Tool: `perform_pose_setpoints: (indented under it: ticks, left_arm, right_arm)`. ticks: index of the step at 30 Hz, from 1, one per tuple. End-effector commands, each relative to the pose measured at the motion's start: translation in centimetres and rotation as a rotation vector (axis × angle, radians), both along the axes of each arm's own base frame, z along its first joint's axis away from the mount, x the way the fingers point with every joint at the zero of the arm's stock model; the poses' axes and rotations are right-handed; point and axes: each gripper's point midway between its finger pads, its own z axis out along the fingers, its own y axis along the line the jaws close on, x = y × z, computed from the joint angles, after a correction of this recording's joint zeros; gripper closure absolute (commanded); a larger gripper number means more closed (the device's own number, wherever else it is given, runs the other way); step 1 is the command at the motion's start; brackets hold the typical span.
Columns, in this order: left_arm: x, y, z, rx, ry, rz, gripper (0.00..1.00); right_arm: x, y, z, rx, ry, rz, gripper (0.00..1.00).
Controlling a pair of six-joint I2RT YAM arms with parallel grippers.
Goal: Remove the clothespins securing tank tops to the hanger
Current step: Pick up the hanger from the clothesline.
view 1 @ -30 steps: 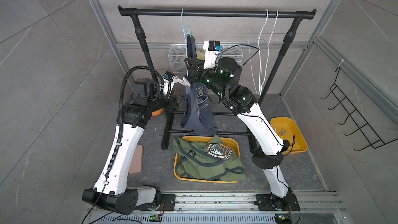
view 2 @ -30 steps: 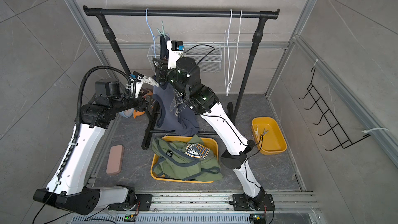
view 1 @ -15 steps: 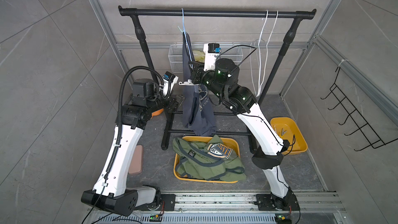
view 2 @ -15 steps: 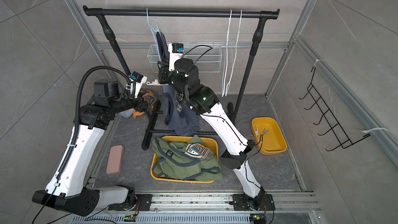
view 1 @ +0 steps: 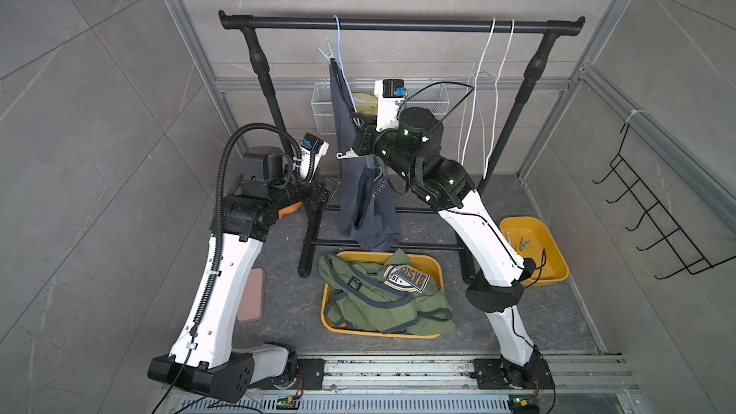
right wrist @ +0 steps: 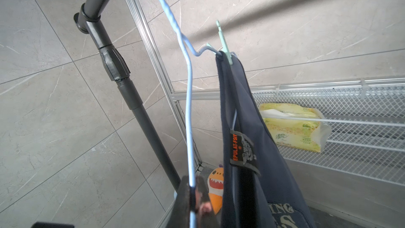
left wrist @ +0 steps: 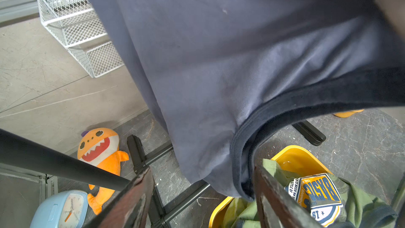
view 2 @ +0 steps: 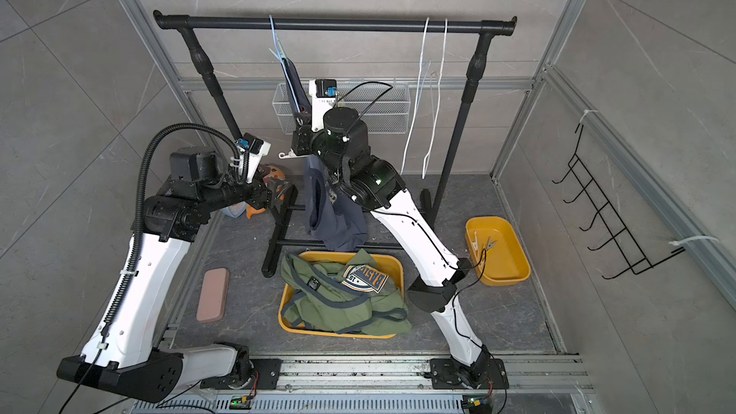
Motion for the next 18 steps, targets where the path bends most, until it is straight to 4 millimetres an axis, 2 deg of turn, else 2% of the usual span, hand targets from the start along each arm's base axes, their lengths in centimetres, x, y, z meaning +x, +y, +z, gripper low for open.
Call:
perform_pose_setpoints:
  ticks: [1,7,13,18]
  left_arm:
    - [-1.5,-0.2,2.4,-0.015,-0.059,-0.033,0.25]
    - [-1.8,-0.2,2.4,-0.007,-0.045,-0.038,0.24]
    - [-2.8,-0.3,2.5,-0.008,-0.027,-0.062,0.24]
    - [-3.5,-0.6,2.2,0.002,-0.01,-0.098,0.24]
  right_arm:
    - [-0.9,-0.6,3.2,0.037,-0.11,0.033,1.0]
    - [-0.9,-1.1,5.2,0.08,-0.18,0.047,1.0]
    - [-1.1,-3.6,8.3,0.159,-0.247,0.03,1.0]
    - [-1.8,-4.5,9.2,0.174,-0.252,0.053,1.0]
